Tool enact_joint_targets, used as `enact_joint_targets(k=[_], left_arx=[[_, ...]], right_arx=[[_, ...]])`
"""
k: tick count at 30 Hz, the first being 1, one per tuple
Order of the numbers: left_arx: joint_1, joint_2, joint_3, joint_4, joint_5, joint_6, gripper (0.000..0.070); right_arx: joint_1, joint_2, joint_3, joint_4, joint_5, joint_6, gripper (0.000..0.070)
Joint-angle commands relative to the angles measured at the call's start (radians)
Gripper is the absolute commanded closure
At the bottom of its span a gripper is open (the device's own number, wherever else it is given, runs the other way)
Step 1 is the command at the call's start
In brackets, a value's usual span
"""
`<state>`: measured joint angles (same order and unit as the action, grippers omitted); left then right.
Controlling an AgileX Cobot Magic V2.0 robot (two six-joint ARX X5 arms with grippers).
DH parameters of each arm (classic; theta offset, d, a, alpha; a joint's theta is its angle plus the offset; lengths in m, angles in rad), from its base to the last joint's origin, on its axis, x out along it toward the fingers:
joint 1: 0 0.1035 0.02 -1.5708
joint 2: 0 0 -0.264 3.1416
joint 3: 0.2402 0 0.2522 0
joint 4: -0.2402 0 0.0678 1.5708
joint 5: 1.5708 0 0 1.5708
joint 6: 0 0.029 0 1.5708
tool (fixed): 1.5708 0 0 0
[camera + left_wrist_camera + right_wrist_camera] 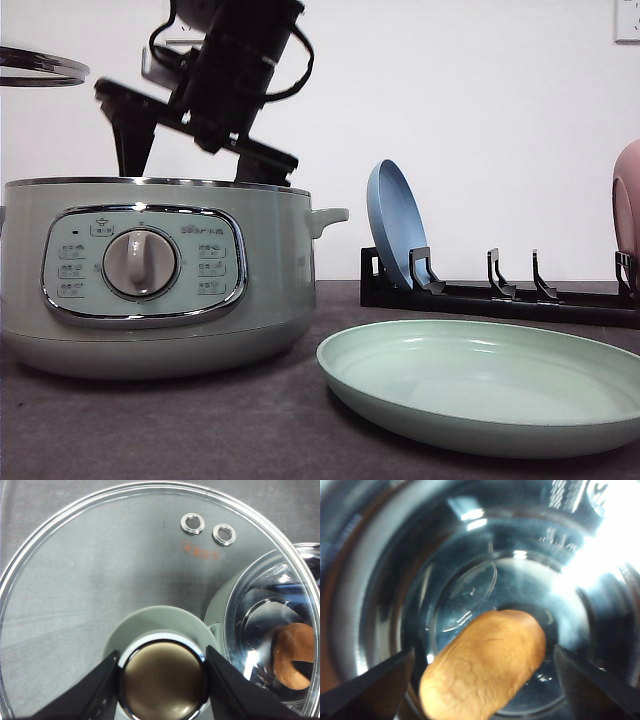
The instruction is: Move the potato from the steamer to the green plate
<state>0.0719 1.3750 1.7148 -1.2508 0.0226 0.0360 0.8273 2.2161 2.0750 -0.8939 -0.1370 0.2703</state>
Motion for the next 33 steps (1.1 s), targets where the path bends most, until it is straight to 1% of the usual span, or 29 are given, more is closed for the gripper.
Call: enact_joint_targets(k=[1,3,23,25,29,33], left_arx=[[0.002,-0.011,0.044,0.029,-0.001,0.008,0.0700],[0.002,-0.011,0.044,0.027,-0.001,0.008,0.0700],[0.000,-0.011,0.044,0.024,-0.001,0.008,0.0700],[0.000,-0.011,0.044,0.024,-0.001,0.008,0.0700],[0.000,-0.011,0.044,0.025,-0.001,0.008,0.0700],[0.000,-0.011,0.044,0.025,-0.001,0.008,0.0700]], right_arx=[[0.014,0.035,0.029,0.004,0.022,0.011,0.0134],[0.019,0.039,0.029,0.008,0.037,0.011,0.0134],[0.028,0.080,0.029,0.019,0.036,0.014,0.0138],[0.028,0.080,0.029,0.022,0.034,0.014,0.0185],[0.028,0.080,0.029,0.014,0.033,0.006,0.0390],[0.028,0.079,0.029,0.014,0.025,0.005,0.0494]])
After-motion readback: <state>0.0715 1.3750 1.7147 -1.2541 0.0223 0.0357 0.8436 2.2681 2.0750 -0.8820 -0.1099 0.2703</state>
